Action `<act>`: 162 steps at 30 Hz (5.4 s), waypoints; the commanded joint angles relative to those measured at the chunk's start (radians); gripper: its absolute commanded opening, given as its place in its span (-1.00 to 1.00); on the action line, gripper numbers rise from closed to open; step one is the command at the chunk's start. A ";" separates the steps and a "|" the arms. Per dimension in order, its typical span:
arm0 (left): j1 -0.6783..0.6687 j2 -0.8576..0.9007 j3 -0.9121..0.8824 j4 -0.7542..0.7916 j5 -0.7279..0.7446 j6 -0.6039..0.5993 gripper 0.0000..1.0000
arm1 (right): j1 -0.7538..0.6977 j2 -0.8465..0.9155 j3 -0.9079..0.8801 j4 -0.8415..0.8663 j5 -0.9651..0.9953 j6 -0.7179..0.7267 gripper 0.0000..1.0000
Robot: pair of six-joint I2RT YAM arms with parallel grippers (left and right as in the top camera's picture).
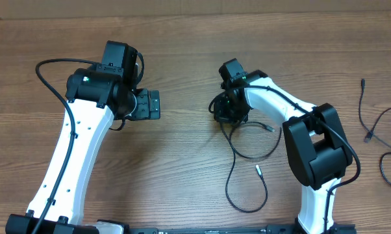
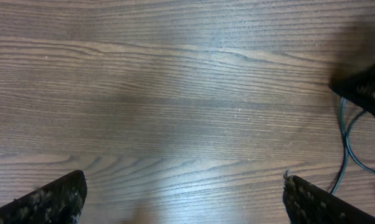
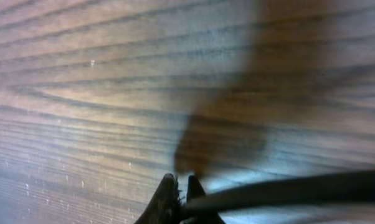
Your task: Untangle cables
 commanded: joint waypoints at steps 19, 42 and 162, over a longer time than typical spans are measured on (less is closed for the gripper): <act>0.004 -0.005 -0.003 0.001 0.005 -0.010 1.00 | -0.007 -0.270 0.964 -0.081 0.941 -0.148 -0.92; 0.005 -0.005 -0.003 0.001 0.004 -0.010 1.00 | -0.864 -0.207 0.953 0.048 0.666 -0.074 -0.92; 0.012 -1.494 -1.275 1.537 0.080 0.190 1.00 | -0.151 -0.154 0.941 -0.705 -0.056 -0.196 1.00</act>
